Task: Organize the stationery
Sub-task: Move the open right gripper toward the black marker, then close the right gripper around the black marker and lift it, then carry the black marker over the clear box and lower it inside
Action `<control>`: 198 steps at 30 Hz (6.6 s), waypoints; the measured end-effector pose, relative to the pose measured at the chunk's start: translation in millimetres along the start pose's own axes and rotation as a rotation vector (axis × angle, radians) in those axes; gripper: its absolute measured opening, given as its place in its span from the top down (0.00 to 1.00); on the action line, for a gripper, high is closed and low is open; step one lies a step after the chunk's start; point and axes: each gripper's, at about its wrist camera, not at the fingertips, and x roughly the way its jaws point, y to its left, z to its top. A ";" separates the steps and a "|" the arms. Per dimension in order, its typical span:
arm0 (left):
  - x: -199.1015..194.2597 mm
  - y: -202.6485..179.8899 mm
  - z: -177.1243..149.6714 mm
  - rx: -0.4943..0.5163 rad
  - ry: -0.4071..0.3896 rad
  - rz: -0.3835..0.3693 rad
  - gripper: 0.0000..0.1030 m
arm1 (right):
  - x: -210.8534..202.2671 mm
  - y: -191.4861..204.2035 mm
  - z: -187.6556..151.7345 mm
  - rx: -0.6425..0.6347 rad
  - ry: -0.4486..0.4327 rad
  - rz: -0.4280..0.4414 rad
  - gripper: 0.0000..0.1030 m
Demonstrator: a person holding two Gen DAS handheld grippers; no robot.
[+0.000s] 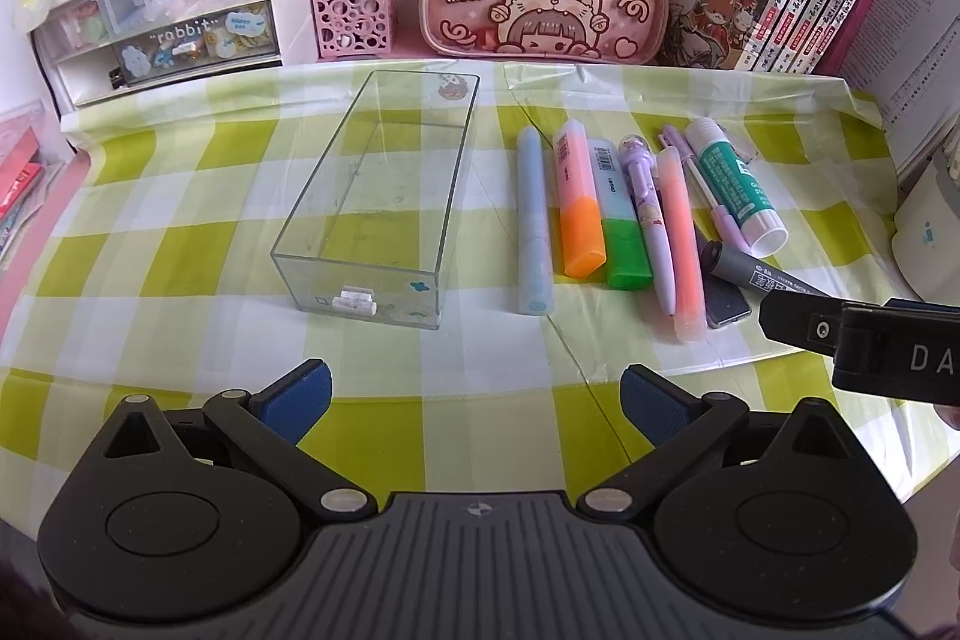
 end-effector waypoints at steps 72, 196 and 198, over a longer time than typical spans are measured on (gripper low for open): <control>40.9 24.3 -21.2 0.001 -0.148 0.037 0.05 | 47.2 4.2 -24.2 -0.147 -0.014 -0.081 0.00; 55.8 37.5 -8.4 0.200 -0.251 -0.146 0.22 | 29.6 1.1 16.3 0.030 -0.044 0.412 0.68; 56.5 37.9 -9.1 0.209 -0.258 -0.155 0.23 | 34.9 -4.2 23.1 0.135 -0.034 0.442 0.68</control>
